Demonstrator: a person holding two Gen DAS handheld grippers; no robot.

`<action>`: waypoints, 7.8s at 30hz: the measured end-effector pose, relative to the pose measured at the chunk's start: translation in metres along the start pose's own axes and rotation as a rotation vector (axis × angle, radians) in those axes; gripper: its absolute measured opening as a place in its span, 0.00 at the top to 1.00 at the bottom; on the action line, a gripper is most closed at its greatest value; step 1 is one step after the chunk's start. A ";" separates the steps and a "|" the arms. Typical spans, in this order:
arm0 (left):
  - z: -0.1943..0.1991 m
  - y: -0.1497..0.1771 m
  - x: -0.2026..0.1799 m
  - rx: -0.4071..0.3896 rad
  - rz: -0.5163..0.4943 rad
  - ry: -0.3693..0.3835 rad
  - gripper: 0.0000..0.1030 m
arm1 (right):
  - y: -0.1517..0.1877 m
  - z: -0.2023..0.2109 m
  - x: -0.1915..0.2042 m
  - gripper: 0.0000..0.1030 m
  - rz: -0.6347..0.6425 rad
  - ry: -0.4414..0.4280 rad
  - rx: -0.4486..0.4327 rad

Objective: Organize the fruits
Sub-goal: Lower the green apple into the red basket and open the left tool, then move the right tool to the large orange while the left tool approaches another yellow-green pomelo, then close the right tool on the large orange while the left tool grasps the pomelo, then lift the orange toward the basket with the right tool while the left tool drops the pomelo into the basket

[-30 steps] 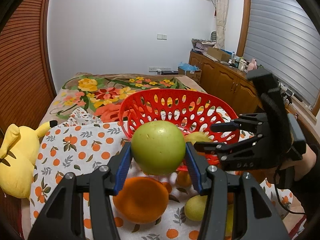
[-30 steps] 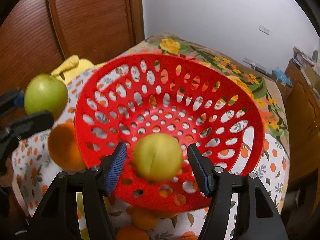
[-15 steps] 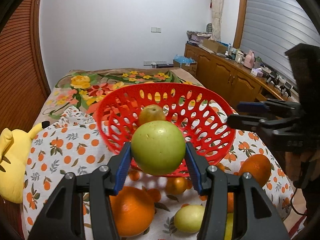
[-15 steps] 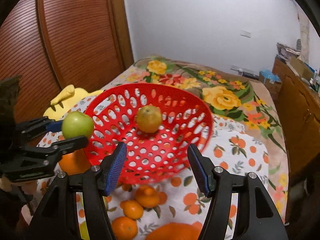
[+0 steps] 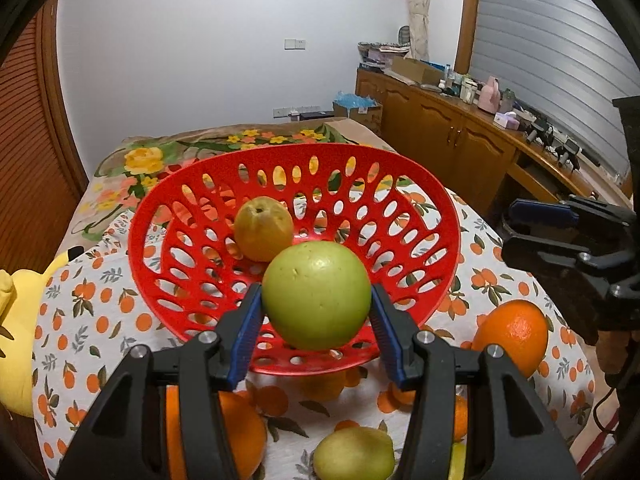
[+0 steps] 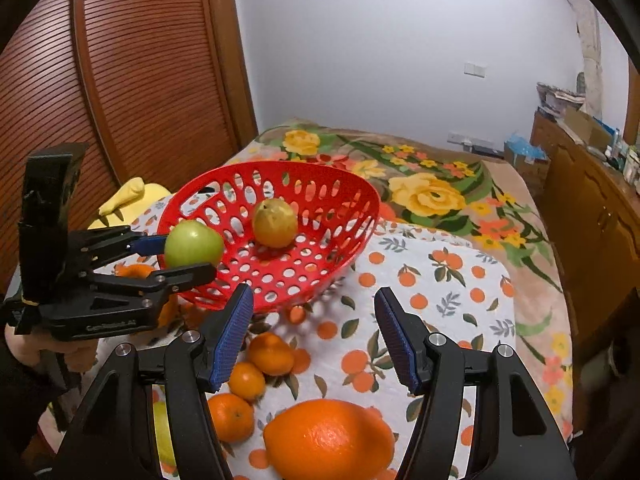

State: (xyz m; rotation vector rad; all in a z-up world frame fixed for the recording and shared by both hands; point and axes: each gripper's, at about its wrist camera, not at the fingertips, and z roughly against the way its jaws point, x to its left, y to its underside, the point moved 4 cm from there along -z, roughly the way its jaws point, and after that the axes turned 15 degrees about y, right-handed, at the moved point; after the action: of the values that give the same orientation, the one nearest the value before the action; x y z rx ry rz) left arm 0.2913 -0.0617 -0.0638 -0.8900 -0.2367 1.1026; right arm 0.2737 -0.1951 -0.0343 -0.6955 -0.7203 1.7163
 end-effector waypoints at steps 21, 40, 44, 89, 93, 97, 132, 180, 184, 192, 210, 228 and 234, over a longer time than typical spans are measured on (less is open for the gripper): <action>0.013 0.002 -0.006 -0.027 -0.027 -0.013 0.43 | 0.023 0.011 -0.005 0.37 -0.005 0.016 -0.005; 0.064 0.060 -0.037 -0.113 -0.059 -0.009 0.28 | 0.070 0.041 -0.011 0.21 -0.050 0.070 -0.047; 0.063 0.071 -0.041 -0.111 -0.043 0.004 0.27 | 0.078 0.037 -0.010 0.16 -0.046 0.075 -0.035; 0.049 0.111 -0.077 -0.041 0.001 0.108 0.27 | 0.130 0.029 -0.015 0.09 -0.086 0.092 0.058; 0.043 0.115 -0.082 -0.023 0.010 0.125 0.27 | 0.136 0.037 -0.017 0.09 -0.091 0.113 0.040; 0.038 0.119 -0.084 -0.006 0.016 0.132 0.27 | 0.141 0.038 -0.021 0.09 -0.112 0.113 0.040; 0.007 0.138 -0.080 0.070 0.072 0.147 0.37 | 0.149 0.038 -0.020 0.09 -0.117 0.124 0.012; 0.077 0.083 -0.047 -0.108 0.069 0.101 0.38 | 0.088 0.059 0.009 0.09 -0.089 0.016 -0.095; 0.078 0.070 -0.040 -0.118 0.068 0.095 0.38 | 0.075 0.060 0.010 0.09 -0.087 0.002 -0.110; 0.077 0.047 -0.026 -0.132 0.050 0.074 0.38 | 0.045 0.058 0.011 0.09 -0.069 -0.012 -0.150; 0.025 0.002 -0.004 -0.069 0.024 0.041 0.38 | -0.006 0.037 0.006 0.09 -0.051 -0.028 -0.192; -0.006 -0.002 0.007 -0.013 0.033 0.034 0.37 | -0.023 0.011 0.003 0.09 -0.035 -0.025 -0.172; -0.012 -0.001 0.007 0.001 0.044 0.031 0.37 | -0.026 0.006 0.007 0.09 -0.026 -0.024 -0.166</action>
State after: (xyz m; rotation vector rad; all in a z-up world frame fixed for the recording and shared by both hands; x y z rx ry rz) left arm 0.3019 -0.0615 -0.0729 -0.9139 -0.1918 1.1287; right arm 0.2835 -0.1828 -0.0115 -0.7774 -0.8923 1.6568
